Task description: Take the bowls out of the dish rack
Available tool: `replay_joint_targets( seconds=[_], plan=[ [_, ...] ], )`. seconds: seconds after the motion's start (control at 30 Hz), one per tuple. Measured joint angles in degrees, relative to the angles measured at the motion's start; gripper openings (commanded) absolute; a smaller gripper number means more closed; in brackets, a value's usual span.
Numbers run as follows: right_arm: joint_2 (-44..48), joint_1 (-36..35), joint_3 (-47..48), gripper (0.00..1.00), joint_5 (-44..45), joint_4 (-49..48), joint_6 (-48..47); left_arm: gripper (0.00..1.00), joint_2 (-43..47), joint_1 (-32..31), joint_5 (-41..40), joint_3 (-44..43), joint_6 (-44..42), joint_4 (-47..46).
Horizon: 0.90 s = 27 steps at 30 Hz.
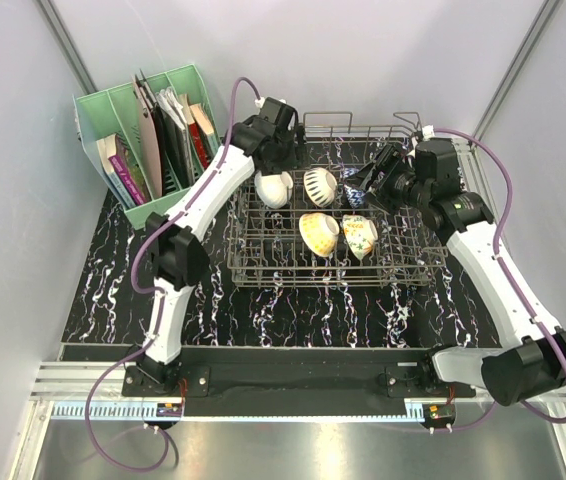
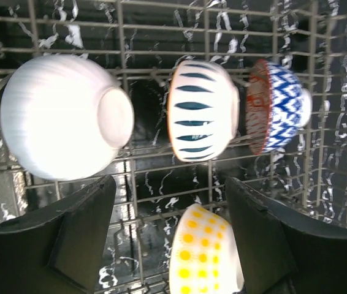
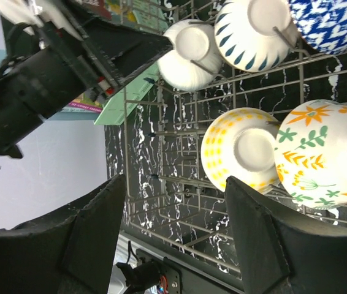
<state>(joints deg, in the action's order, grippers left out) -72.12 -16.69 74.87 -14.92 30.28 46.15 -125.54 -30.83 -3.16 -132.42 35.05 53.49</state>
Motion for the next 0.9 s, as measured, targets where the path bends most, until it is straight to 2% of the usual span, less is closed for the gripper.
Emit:
replay_joint_targets(
  seconds=[0.37, 0.73, 0.9],
  plan=[
    [-2.19, 0.72, -1.75, 0.73, 0.33, 0.0, -0.04, 0.75, -4.28, 0.33, -0.11, -2.1, -0.39, -0.46],
    [-2.19, 1.68, -5.49, 0.73, 0.22, 1.46, -0.02, 0.74, -4.2, -0.31, -11.28, -2.1, -2.16, 3.5],
    [-2.21, 2.36, -5.46, 0.73, -0.33, 1.51, -0.09, 0.74, -4.2, 0.07, -13.92, -2.12, -2.32, 4.37]
  ],
)
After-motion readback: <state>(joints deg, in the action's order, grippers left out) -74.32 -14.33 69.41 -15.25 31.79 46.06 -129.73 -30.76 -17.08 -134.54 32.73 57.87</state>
